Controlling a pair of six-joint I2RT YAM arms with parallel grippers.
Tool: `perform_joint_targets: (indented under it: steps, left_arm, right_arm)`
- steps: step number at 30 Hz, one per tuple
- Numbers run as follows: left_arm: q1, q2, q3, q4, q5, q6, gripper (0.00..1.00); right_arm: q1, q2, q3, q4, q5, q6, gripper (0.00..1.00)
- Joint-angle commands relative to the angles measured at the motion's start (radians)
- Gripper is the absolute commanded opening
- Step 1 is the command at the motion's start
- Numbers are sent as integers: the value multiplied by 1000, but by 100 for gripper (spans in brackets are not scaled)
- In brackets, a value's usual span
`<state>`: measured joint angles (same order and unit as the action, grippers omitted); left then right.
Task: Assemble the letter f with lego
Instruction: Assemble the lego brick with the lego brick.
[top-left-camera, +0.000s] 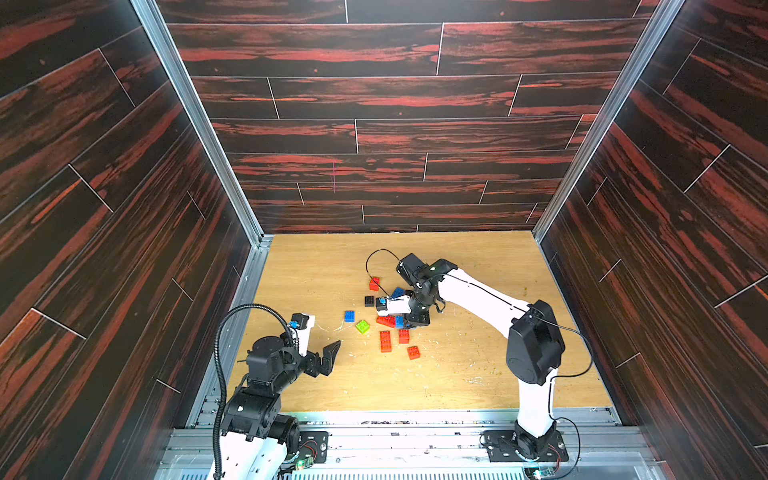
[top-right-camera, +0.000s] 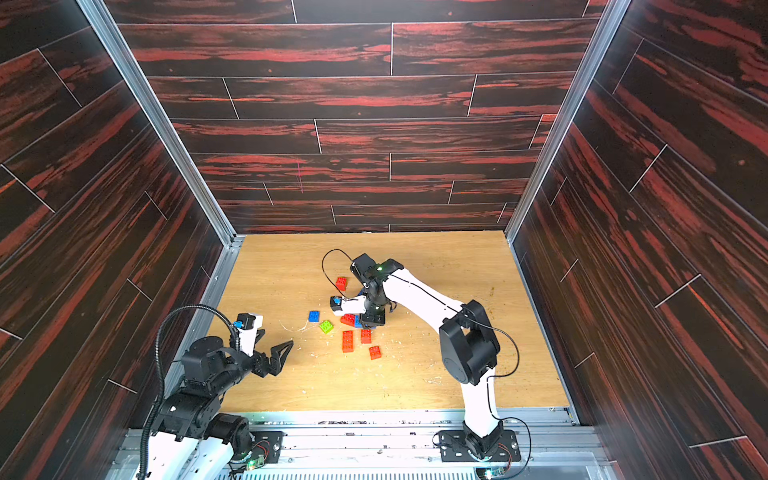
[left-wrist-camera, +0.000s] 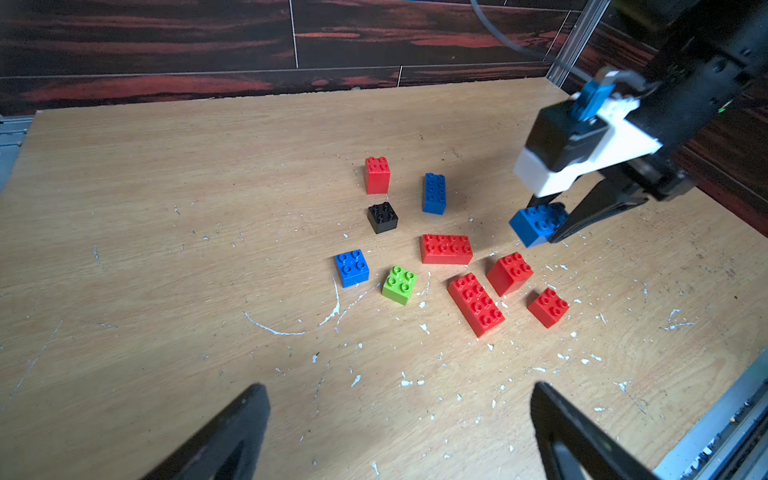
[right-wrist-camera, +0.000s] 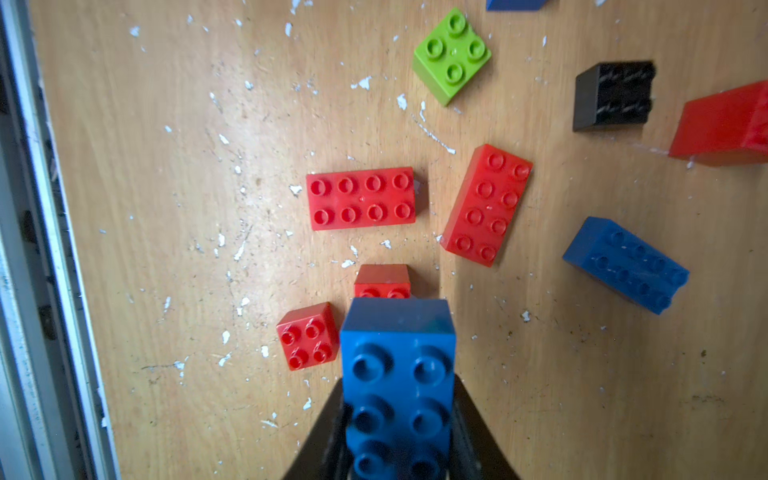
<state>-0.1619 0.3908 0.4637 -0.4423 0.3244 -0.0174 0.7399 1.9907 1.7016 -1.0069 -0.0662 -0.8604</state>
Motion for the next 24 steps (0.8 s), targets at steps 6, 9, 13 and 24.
perform_joint_targets:
  steps: [6,9,13,24]
  left_arm:
    - [-4,-4,3,-10,21,12,100]
    - [-4,-6,3,-10,21,12,100]
    - [-4,-5,3,-10,24,13,100]
    - [-4,-7,2,-12,26,14,100]
  right_arm:
    - [13,23,17,-31,5,72,23]
    - [22,31,9,-24,6,83,22]
    - [36,36,-10,-10,1,86,22]
    - [45,62,-10,-18,-14,64,22]
